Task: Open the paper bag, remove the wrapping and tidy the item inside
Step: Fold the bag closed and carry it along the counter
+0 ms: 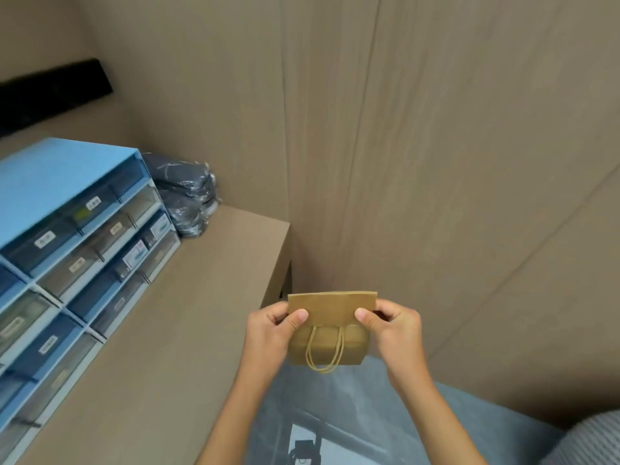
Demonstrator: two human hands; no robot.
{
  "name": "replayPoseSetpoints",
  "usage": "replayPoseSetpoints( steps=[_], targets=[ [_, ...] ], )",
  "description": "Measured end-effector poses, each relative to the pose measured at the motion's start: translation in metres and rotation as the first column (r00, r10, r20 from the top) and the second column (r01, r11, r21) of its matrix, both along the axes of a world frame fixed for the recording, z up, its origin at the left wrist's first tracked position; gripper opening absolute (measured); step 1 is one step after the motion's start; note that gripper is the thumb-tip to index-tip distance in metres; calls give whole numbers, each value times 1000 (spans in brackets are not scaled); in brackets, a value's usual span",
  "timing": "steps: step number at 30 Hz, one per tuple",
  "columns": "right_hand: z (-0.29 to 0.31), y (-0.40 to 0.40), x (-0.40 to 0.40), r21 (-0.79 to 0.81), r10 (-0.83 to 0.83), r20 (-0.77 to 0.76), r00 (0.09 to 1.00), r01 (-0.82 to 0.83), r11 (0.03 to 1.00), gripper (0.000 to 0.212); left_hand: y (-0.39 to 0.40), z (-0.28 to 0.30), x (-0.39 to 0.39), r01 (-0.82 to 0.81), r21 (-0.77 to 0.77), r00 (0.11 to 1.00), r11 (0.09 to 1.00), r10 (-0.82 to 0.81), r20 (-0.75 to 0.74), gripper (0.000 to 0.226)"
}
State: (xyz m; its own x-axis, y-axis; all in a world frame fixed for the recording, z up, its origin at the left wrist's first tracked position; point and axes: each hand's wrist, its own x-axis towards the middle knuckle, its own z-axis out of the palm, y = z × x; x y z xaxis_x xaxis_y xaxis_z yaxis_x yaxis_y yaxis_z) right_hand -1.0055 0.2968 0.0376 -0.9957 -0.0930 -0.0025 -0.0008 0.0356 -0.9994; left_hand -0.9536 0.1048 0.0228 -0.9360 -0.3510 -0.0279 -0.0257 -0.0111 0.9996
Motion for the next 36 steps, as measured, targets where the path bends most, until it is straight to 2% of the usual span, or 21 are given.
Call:
replayPoseSetpoints(
  steps=[5,9,11,14,18,22,25,27,30,36],
  targets=[
    [3,-79,-92,31,188,-20,982,-187,982,19,-64,2,-58,-192,28,981,981,193,-8,11],
    [-7,-165,-150,38,426,-7,905,-426,904,18,-127,-12,-74,-418,8,908,908,418,-23,38],
    [-15,-211,-172,34,547,2,837,-547,837,23,-154,-21,-75,-532,-14,847,847,532,-9,35],
    [-30,-280,-197,40,726,25,687,-726,686,32,-187,-33,-73,-694,-41,719,719,695,12,11],
    [-52,-359,-221,78,879,44,474,-879,470,37,-216,-44,-78,-852,-10,523,524,851,49,19],
    [-73,-410,-228,107,947,73,312,-947,304,34,-225,-55,-83,-939,0,342,345,933,111,22],
    [-89,-431,-229,114,965,93,245,-966,234,24,-229,-64,-83,-963,23,270,269,952,148,21],
    [-98,-439,-228,137,975,98,199,-973,185,31,-231,-73,-82,-973,27,229,228,954,191,22],
    [-108,-440,-227,135,979,117,165,-980,149,36,-228,-85,-81,-976,30,215,214,946,243,18],
    [-117,-442,-230,128,975,131,180,-978,164,32,-236,-87,-84,-973,31,229,229,941,249,17]
  ],
)
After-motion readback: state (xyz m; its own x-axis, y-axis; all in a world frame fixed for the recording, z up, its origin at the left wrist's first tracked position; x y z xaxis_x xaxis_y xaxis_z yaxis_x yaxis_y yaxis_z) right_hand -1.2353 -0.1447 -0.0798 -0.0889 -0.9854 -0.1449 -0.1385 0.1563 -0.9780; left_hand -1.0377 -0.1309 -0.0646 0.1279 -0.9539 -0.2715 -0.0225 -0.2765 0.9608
